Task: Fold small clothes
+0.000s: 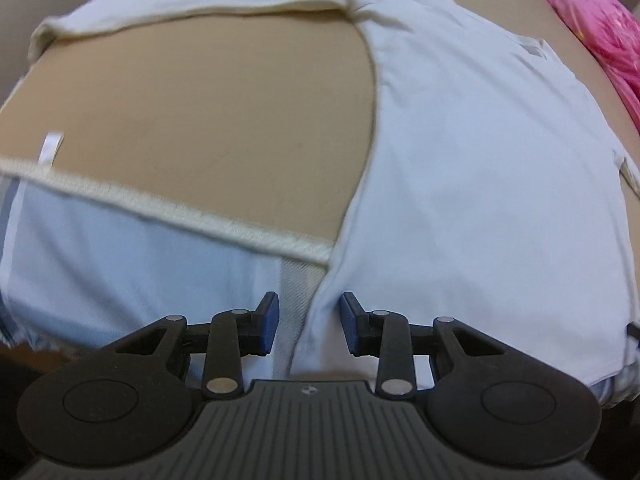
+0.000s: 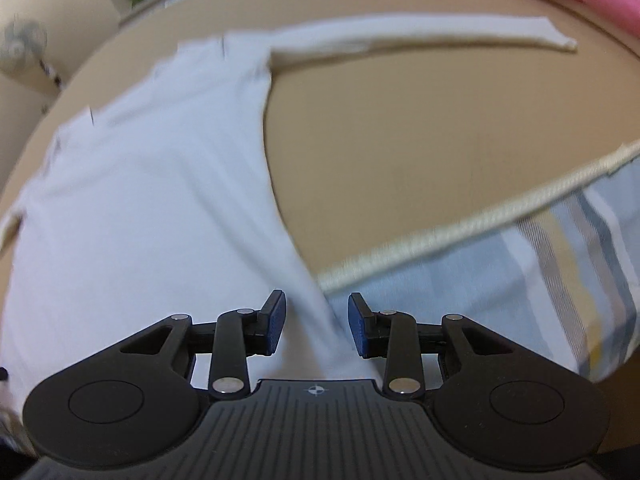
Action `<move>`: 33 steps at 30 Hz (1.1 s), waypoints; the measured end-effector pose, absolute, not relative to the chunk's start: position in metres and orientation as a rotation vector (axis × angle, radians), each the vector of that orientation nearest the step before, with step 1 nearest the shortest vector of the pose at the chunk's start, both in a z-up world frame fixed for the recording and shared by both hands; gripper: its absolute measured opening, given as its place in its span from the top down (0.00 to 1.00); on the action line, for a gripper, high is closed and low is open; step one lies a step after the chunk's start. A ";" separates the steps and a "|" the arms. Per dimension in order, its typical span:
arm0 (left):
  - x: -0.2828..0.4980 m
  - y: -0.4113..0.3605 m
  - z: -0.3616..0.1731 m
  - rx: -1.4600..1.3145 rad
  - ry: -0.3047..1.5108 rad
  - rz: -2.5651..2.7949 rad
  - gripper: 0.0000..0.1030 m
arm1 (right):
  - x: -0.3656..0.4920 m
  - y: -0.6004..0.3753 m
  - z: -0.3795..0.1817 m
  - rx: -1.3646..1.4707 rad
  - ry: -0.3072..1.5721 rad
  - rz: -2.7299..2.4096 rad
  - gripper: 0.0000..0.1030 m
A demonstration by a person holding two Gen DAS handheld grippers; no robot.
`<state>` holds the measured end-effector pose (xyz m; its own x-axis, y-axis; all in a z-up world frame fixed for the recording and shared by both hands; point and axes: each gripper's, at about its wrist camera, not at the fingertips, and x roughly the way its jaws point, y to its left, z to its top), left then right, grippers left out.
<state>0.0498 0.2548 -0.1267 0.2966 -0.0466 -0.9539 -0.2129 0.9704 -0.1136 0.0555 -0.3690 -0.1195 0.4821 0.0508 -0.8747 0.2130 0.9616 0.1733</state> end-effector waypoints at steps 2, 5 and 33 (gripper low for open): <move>0.049 0.260 -0.131 -0.272 1.290 0.093 0.68 | 0.054 -0.365 -0.122 0.258 1.073 -0.114 0.65; 0.048 0.254 -0.131 -0.228 1.285 0.069 0.93 | 0.054 -0.359 -0.122 0.246 1.066 -0.133 0.70; 0.023 0.193 -0.084 -0.020 1.132 0.013 0.61 | 0.045 -0.338 -0.105 0.147 0.988 -0.043 0.68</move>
<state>0.0230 0.1932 -0.0844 0.4246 -0.0002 -0.9054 -0.0203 0.9997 -0.0098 0.0447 -0.3384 -0.1047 0.5501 0.0309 -0.8345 0.1025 0.9893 0.1043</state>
